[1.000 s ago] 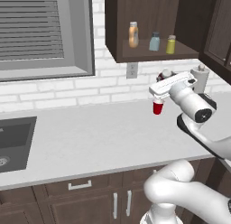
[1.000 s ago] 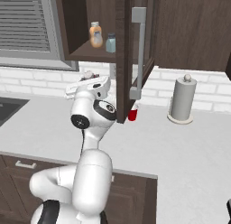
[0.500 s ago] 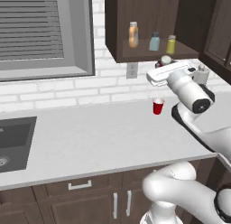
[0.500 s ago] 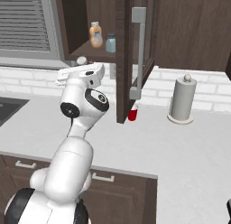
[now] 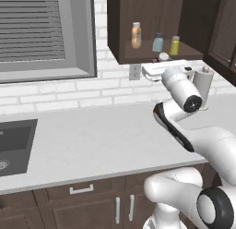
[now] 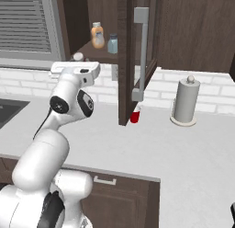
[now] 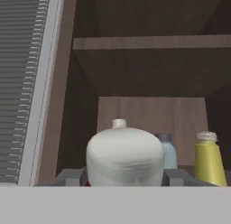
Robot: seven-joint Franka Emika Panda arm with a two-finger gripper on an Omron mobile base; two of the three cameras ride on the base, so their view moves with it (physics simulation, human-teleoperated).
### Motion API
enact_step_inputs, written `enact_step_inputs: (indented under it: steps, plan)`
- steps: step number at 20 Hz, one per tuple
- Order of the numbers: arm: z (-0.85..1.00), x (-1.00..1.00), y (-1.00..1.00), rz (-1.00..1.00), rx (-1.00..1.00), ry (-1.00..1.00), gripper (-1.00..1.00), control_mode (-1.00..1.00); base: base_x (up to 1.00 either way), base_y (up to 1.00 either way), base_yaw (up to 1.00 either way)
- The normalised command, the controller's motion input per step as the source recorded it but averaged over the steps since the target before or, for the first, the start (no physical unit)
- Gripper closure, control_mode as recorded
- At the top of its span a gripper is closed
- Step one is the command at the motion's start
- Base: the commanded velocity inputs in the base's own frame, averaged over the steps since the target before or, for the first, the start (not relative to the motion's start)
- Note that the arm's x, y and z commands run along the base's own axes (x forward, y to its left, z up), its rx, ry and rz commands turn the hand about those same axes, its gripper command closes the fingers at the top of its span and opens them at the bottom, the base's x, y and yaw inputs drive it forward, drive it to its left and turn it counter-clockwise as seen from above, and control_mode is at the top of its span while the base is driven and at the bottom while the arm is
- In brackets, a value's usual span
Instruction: Put the shaker and condiment bottle from the counter next to their counterparts in the cabinet.
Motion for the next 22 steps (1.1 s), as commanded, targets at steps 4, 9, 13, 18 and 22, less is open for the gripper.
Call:
enact_step_inputs:
  steps: [4, 9, 13, 18, 22]
  plan:
    - [0.79, -0.14, -0.18, 0.0, 0.14, 0.18, 1.0, -1.0, 0.0, 0.0, 0.0]
    - [0.29, -0.02, 0.08, 0.0, -0.03, 0.03, 1.0, -1.0, 0.0, 0.0, 0.0]
    - [0.15, 0.0, 0.0, 0.0, 0.0, 0.0, 1.0, -1.0, 0.0, 0.0, 0.0]
    - [0.8, 0.0, -0.01, 0.0, 0.0, 0.01, 1.0, -1.0, 0.0, 0.0, 0.0]
    - [0.24, 0.11, 0.0, 0.0, 0.0, 0.19, 1.0, -1.0, 0.0, 0.0, 0.0]
